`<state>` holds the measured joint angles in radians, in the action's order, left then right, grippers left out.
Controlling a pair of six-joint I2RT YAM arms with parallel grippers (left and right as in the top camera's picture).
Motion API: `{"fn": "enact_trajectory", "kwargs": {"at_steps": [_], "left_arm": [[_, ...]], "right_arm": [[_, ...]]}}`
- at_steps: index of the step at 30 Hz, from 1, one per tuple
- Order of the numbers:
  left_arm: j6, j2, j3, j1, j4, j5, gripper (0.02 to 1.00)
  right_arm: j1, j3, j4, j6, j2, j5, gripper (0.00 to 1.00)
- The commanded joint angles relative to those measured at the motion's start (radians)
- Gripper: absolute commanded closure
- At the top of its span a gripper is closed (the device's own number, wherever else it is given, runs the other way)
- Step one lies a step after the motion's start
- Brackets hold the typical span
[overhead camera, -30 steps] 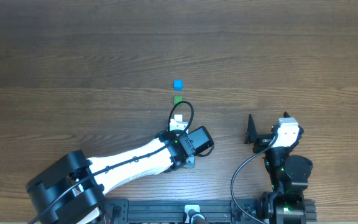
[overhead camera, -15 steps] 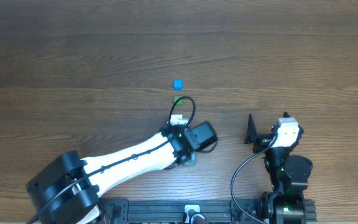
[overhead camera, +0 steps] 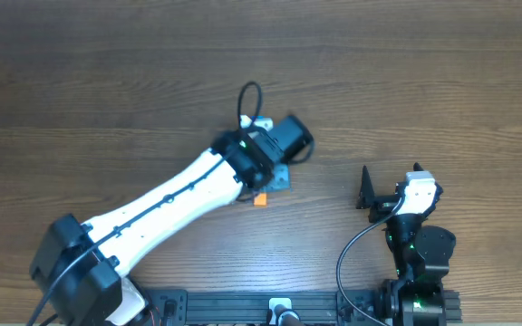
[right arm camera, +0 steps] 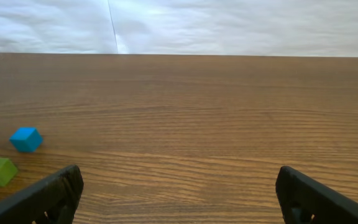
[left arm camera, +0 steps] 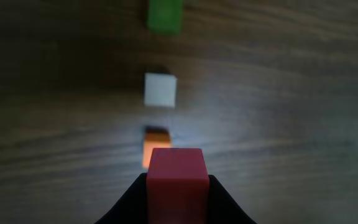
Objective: Stack Cubes
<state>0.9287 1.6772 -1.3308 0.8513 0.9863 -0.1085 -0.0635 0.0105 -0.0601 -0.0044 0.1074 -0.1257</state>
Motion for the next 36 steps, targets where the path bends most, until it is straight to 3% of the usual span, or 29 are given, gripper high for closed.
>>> {"fn": "enact_trajectory", "kwargs": {"at_steps": [1,36], "left_arm": [[-0.065,0.049,-0.016,-0.047,-0.026,0.016,0.980],[-0.062,0.224,-0.043,-0.090,-0.077,0.002,0.980]], "right_arm": [[0.006,-0.005,-0.003,-0.004,-0.007,-0.012,0.009],[0.006,-0.005,-0.004,-0.005,-0.007,-0.012,0.009]]}}
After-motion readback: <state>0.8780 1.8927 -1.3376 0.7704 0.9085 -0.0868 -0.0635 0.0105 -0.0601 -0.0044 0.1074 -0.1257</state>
